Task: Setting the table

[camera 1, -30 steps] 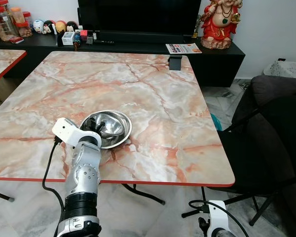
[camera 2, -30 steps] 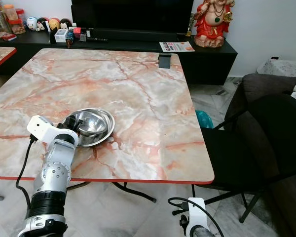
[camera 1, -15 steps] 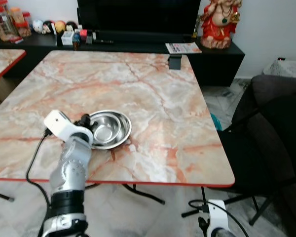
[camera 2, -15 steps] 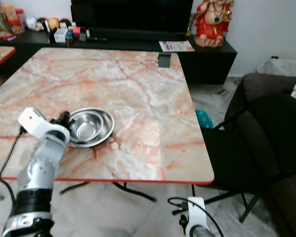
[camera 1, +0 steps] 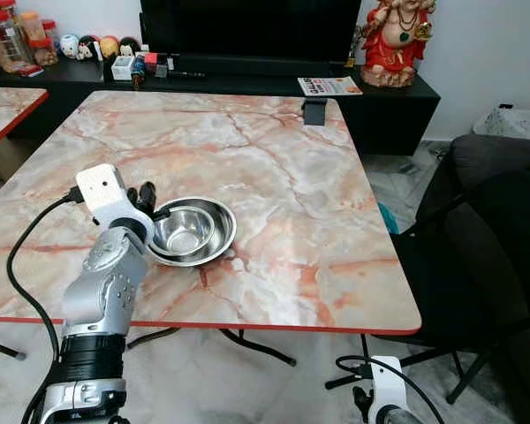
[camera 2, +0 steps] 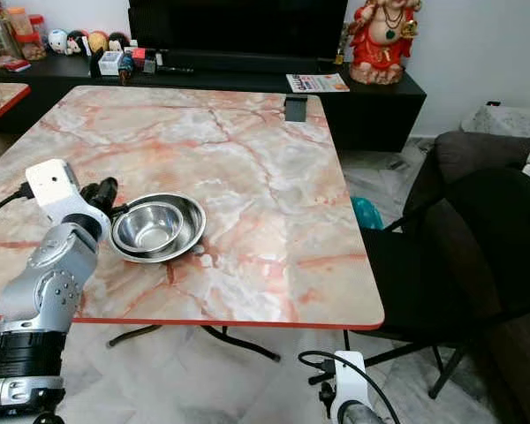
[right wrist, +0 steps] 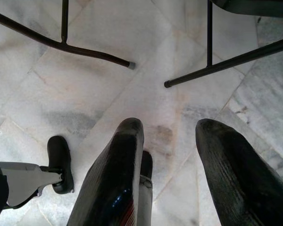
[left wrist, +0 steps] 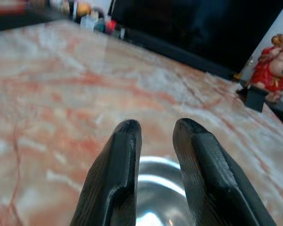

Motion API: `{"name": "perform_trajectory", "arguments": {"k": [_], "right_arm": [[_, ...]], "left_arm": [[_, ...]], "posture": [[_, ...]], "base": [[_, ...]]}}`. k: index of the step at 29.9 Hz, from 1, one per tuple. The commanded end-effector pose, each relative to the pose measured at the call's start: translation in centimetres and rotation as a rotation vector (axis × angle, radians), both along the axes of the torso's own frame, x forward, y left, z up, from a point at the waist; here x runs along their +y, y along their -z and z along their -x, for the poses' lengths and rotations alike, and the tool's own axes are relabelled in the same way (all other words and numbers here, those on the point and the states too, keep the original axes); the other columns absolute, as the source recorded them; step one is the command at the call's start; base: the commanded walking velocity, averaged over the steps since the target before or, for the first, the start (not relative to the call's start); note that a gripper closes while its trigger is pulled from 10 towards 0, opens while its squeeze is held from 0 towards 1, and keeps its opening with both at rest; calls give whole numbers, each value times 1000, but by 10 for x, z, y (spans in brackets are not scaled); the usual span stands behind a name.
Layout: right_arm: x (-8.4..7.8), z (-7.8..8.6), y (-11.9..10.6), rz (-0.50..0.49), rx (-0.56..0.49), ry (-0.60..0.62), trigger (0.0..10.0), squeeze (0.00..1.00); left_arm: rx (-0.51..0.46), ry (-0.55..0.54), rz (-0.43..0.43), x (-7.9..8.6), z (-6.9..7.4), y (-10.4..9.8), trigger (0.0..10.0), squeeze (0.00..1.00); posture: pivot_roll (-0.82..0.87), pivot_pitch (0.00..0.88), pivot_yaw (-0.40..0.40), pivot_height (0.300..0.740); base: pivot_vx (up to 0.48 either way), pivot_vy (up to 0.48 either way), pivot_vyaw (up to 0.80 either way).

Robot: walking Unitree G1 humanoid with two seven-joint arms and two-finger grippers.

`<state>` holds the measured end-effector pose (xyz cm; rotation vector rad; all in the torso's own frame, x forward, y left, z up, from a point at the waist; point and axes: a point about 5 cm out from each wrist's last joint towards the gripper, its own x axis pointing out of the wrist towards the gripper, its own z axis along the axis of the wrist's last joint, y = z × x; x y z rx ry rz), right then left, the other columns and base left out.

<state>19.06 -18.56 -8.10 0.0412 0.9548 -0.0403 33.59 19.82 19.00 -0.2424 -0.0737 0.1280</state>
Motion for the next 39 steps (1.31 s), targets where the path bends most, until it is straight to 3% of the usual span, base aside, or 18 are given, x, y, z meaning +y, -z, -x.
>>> {"name": "perform_trajectory", "arguments": {"k": [1,3,6,7,8,9,10,12,14,20,21,22,26,30,31,33,37,39], "right_arm": [[0,-4,-2,-6,-10,9,10000,0],[0,-4,-2,-9,-15,11,10000,0],[1,-4,-2,-14,-20,18,10000,0],[1,-4,-2,-15,-23,23,10000,0],[1,-4,-2,-15,-23,23,10000,0],[0,-3,-2,-14,-24,28,10000,0],[0,-3,-2,-14,-24,28,10000,0],[0,-2,-2,-13,-27,33,10000,0],[-1,-1,-1,-12,-28,36,10000,0],[1,-1,-1,-15,-32,33,10000,0],[2,0,-1,-17,-33,34,10000,0],[2,0,-1,-17,-33,34,10000,0],[3,0,0,-19,-33,33,10000,0],[4,2,1,-18,-25,24,10000,0],[4,2,1,-18,-25,24,10000,0],[4,2,1,-18,-24,25,10000,0],[4,2,1,-18,-25,26,10000,0],[5,2,1,-18,-17,24,10000,0]], "left_arm": [[-23,-4,-106,1,3,0,10000,0],[-15,-24,-191,4,6,7,10000,0],[-7,-82,-217,16,12,19,10000,0],[29,-154,-254,31,20,35,10000,0],[29,-154,-254,31,20,35,10000,0],[73,-231,-295,49,32,52,10000,0],[73,-231,-295,49,32,52,10000,0],[94,-316,-376,72,51,65,10000,0],[94,-386,-371,90,66,70,10000,0],[122,-479,-476,115,91,80,10000,0],[161,-528,-507,126,106,89,10000,0],[161,-528,-507,126,106,89,10000,0],[324,-668,-554,154,143,118,10000,0],[528,-589,-664,159,167,155,10000,0],[528,-589,-664,159,167,155,10000,0],[660,-562,-627,156,179,179,10000,0],[689,-562,-613,155,182,185,10000,0],[865,-189,-396,103,183,237,10000,0]], "posture": [[16,0,-46,732],[15,0,-43,732],[10,0,-36,732],[10,0,-33,732],[10,0,-33,732],[9,0,-30,732],[9,0,-30,732],[14,0,-28,732],[17,0,-28,732],[29,0,-20,732],[32,0,-16,732],[32,0,-16,732],[40,0,-15,732],[44,0,-12,732],[44,0,-12,732],[40,0,-9,732],[40,0,-9,732],[35,0,-10,732]], "base": [[0,0,0],[0,0,0],[0,0,0],[0,0,0],[0,0,0],[0,0,0],[0,0,0],[0,0,0],[0,0,0],[0,0,0],[0,0,0],[0,0,0],[0,0,0],[0,0,0],[0,0,0],[0,0,0],[0,0,0],[0,0,0]]}}
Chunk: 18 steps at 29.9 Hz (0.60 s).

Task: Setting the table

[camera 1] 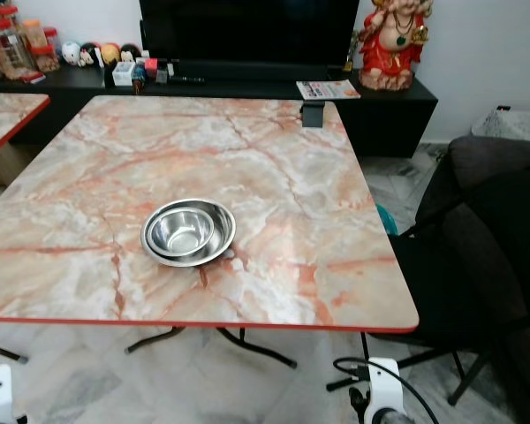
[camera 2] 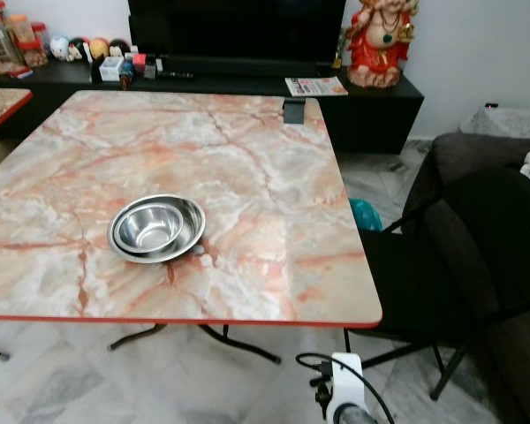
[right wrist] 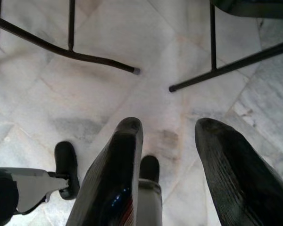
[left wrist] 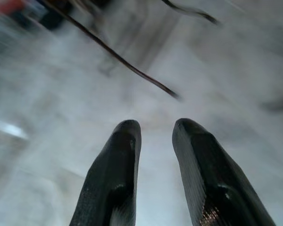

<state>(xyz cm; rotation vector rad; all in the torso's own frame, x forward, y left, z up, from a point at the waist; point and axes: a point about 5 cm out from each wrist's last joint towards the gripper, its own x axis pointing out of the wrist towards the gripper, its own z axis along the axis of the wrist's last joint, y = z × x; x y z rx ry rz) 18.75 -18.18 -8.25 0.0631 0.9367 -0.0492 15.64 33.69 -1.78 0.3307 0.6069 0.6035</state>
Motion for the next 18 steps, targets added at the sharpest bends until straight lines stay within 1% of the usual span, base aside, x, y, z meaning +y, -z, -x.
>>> {"name": "perform_trajectory", "arguments": {"k": [1,2,3,4,5,6,8,10,11,12,14,15,16,18], "right_arm": [[1,-1,0,-5,6,2,10000,0],[1,-1,0,-5,6,2,10000,0],[2,0,0,-5,11,-6,10000,0],[2,0,0,-5,11,-6,10000,0],[2,-1,0,-5,11,-8,10000,0],[2,-1,0,-5,11,-8,10000,0],[1,-1,0,-3,13,-7,10000,0],[-1,-1,0,-2,10,10,10000,0],[-2,-1,0,-1,9,18,10000,0],[-2,-1,0,-1,9,18,10000,0],[-3,0,0,3,14,16,10000,0],[-3,1,1,4,18,22,10000,0],[-3,1,1,4,18,22,10000,0],[-2,2,1,1,17,28,10000,0]], "left_arm": [[125,171,245,-46,2,36,10000,0],[125,171,245,-46,2,36,10000,0],[115,205,326,-64,-3,43,10000,0],[115,205,326,-64,-3,43,10000,0],[108,234,397,-80,-8,48,10000,0],[111,245,419,-84,-9,49,10000,0],[144,288,420,-94,-12,52,10000,0],[147,268,437,-100,-17,54,10000,0],[136,255,467,-105,-20,54,10000,0],[136,255,467,-105,-20,54,10000,0],[149,255,484,-111,-21,56,10000,0],[163,257,506,-118,-22,58,10000,0],[163,257,506,-118,-22,58,10000,0],[173,260,509,-123,-23,60,10000,0]], "posture": [[34,0,-12,732],[34,0,-12,732],[34,0,-13,732],[34,0,-13,732],[30,0,-12,732],[30,0,-12,732],[10,0,-2,732],[-2,0,5,732],[-4,0,5,732],[-4,0,5,732],[-11,0,8,732],[-17,0,7,732],[-17,0,7,732],[-21,0,9,732]], "base": [[0,0,0],[0,0,0],[0,0,0],[0,0,0],[0,0,0],[0,0,0],[0,0,0],[0,0,0],[0,0,0],[0,0,0],[0,0,0],[0,251,0],[0,251,0],[0,326,0]]}}
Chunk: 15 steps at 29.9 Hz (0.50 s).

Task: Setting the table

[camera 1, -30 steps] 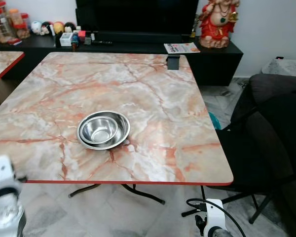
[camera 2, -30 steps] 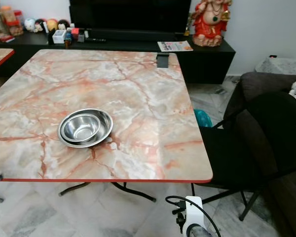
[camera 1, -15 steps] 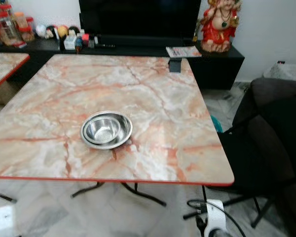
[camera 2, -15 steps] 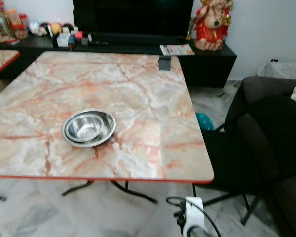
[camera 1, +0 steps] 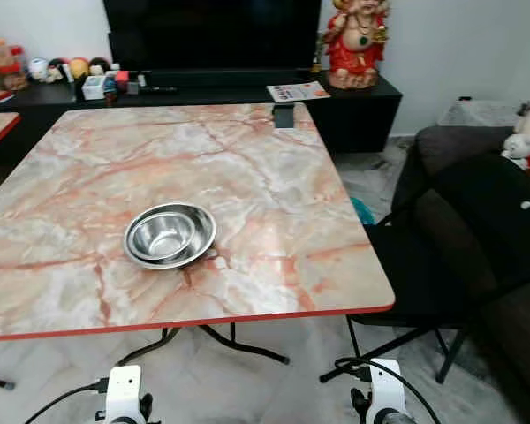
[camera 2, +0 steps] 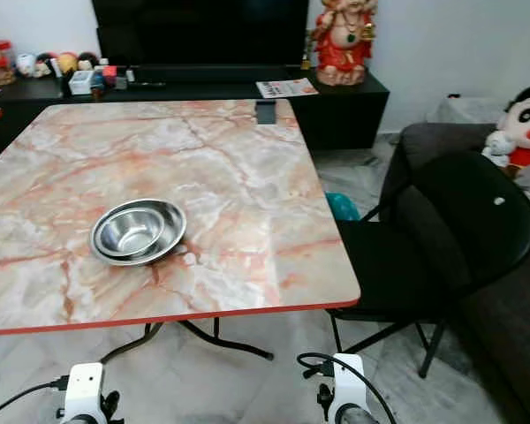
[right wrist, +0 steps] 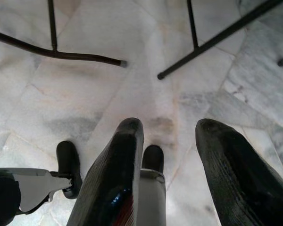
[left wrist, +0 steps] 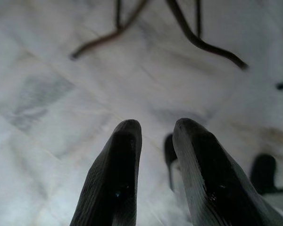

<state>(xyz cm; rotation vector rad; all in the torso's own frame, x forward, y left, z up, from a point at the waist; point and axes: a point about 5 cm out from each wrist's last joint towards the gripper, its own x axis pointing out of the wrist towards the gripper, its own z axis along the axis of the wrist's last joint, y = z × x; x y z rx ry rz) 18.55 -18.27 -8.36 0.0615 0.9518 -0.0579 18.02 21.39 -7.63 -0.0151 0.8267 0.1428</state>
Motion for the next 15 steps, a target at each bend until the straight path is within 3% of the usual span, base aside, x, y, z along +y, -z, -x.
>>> {"name": "perform_trajectory", "arguments": {"k": [1,5,9,15], "right_arm": [[-1,0,0,-4,2,22,10000,0],[0,1,1,6,4,-2,10000,0],[1,1,1,15,6,-9,10000,0],[1,-2,-1,-14,-6,30,10000,0]], "left_arm": [[18,-19,2,-1,1,2,10000,0],[30,-16,8,-3,3,3,10000,0],[31,-20,7,-2,3,4,10000,0],[32,-42,-2,1,4,4,10000,0]], "posture": [[-22,0,9,732],[-22,0,10,732],[-19,0,9,732],[-8,0,10,732]], "base": [[0,326,0],[0,326,0],[0,326,695],[0,326,0]]}}
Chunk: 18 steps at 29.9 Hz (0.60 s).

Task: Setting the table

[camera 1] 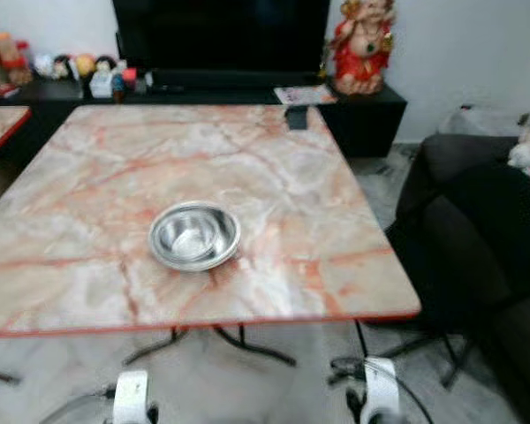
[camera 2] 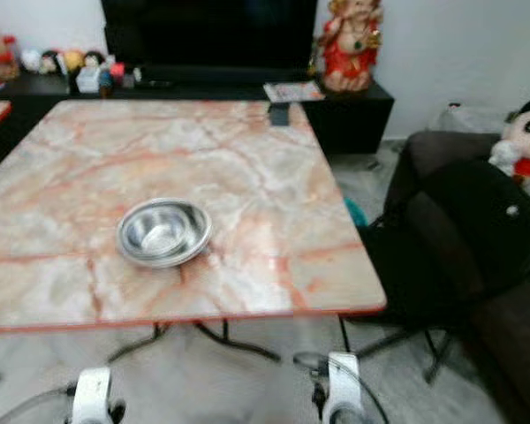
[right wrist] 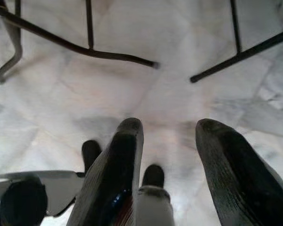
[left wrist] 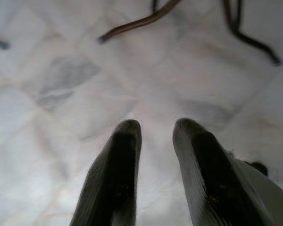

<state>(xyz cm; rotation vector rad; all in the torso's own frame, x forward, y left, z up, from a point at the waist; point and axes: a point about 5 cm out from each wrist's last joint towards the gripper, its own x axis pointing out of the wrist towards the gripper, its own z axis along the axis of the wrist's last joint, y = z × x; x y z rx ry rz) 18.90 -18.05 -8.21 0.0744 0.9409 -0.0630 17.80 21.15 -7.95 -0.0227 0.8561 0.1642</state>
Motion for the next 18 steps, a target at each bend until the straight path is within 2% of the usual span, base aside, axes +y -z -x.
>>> {"name": "perform_trajectory", "arguments": {"k": [1,16,18], "right_arm": [[0,1,0,-8,1,22,10000,0],[5,1,1,-12,6,2,10000,0],[5,3,2,-2,14,-17,10000,0]], "left_arm": [[2,-22,-4,4,2,0,10000,0],[-11,-20,-13,7,-3,-2,10000,0],[-9,-20,-14,6,-3,-2,10000,0]], "posture": [[-7,0,10,732],[-1,0,23,732],[5,0,20,732]], "base": [[0,326,0],[0,324,0],[0,322,800]]}}
